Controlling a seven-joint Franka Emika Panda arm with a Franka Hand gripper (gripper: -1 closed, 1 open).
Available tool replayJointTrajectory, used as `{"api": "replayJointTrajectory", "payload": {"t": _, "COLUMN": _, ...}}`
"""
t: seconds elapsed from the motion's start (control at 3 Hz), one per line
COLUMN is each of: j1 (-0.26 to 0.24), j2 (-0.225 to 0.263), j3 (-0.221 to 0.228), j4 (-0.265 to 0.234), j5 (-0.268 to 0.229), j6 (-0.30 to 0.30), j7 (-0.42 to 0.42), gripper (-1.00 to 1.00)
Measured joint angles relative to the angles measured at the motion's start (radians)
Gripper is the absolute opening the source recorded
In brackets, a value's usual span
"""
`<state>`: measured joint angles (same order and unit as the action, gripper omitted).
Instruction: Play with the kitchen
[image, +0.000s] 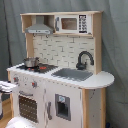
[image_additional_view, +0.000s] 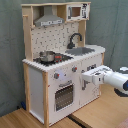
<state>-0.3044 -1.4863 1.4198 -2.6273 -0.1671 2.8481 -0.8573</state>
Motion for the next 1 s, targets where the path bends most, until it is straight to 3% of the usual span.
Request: {"api": "replayJointTrajectory", "payload": {"t": 1.0, "j1": -0.167, "j2": 0.001, "j3": 0.018, "j4": -0.027, "j5": 0.001, "j6": 0.261, "j7": -0.005, "gripper": 1.00}}
